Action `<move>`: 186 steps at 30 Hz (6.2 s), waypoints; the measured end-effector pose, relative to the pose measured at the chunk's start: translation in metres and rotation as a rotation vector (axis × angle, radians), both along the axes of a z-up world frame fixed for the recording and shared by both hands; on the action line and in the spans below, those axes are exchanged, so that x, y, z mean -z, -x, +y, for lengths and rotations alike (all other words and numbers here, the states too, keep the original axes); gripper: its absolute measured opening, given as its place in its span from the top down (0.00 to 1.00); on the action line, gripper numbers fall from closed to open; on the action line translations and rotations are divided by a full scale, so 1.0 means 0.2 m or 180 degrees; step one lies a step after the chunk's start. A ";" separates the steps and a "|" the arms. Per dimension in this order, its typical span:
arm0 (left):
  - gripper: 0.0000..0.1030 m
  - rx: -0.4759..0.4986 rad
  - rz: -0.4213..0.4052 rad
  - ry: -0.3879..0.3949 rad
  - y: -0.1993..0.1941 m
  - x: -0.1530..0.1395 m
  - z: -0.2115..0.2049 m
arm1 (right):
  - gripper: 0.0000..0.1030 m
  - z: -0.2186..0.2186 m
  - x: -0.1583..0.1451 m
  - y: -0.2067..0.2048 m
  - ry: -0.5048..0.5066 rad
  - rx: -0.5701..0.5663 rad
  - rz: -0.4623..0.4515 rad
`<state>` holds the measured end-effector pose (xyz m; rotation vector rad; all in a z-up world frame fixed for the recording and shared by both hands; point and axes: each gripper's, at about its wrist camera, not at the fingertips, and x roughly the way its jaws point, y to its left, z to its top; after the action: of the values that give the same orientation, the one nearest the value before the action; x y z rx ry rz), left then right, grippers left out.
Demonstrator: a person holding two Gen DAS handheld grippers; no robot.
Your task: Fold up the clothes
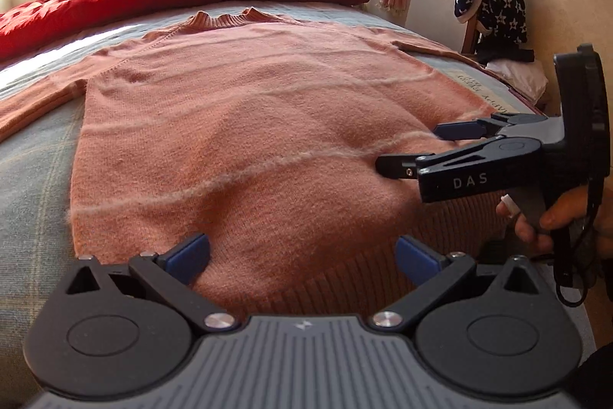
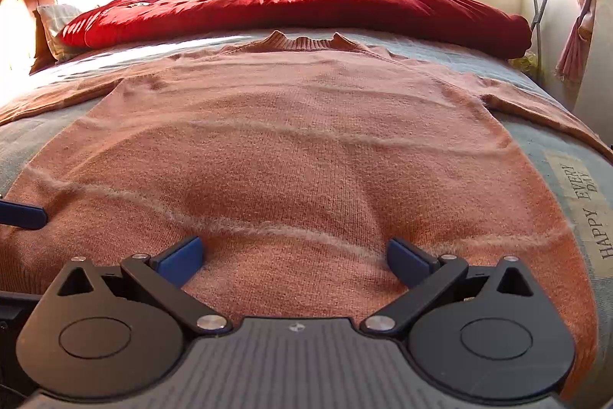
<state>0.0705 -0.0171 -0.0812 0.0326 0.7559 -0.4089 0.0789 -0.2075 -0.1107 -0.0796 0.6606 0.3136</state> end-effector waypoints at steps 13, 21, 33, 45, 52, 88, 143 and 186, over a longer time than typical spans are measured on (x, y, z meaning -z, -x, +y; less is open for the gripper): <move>0.01 -0.0340 0.0088 0.0165 -0.03 0.01 0.10 | 0.00 -0.01 -0.02 0.06 0.0035 0.0039 0.0015; 0.01 -0.0356 0.0067 0.0245 0.00 0.00 0.14 | 0.00 -0.15 -0.11 0.17 -0.0034 0.0048 0.0057; 0.01 -0.0350 0.0107 0.0413 -0.01 0.00 0.19 | 0.00 -0.38 -0.03 0.13 -0.0033 0.0540 0.0270; 0.01 -0.0290 0.0129 0.0534 -0.18 -0.13 0.18 | 0.00 -0.37 -0.02 0.14 -0.0027 0.0651 0.0219; 0.01 -0.0307 0.0093 0.0294 -0.01 0.02 0.13 | 0.00 -0.37 -0.01 0.14 -0.0052 0.0630 0.0200; 0.01 -0.0233 -0.0031 0.0755 -0.21 -0.15 0.15 | 0.00 -0.33 -0.02 0.13 0.0053 0.0754 0.0220; 0.01 -0.1722 0.0774 0.0810 -2.14 -0.07 0.48 | 0.00 0.30 -0.12 -0.95 -0.0126 -0.0515 0.0349; 0.00 -0.1140 0.0624 0.0505 -2.20 -0.08 0.08 | 0.00 0.28 -0.11 -0.96 -0.0239 -0.0546 0.0305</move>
<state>0.5107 -0.0018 -0.0643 -0.2920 0.9002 -0.1297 0.2706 -0.1520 -0.0896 -0.0498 0.7381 0.5095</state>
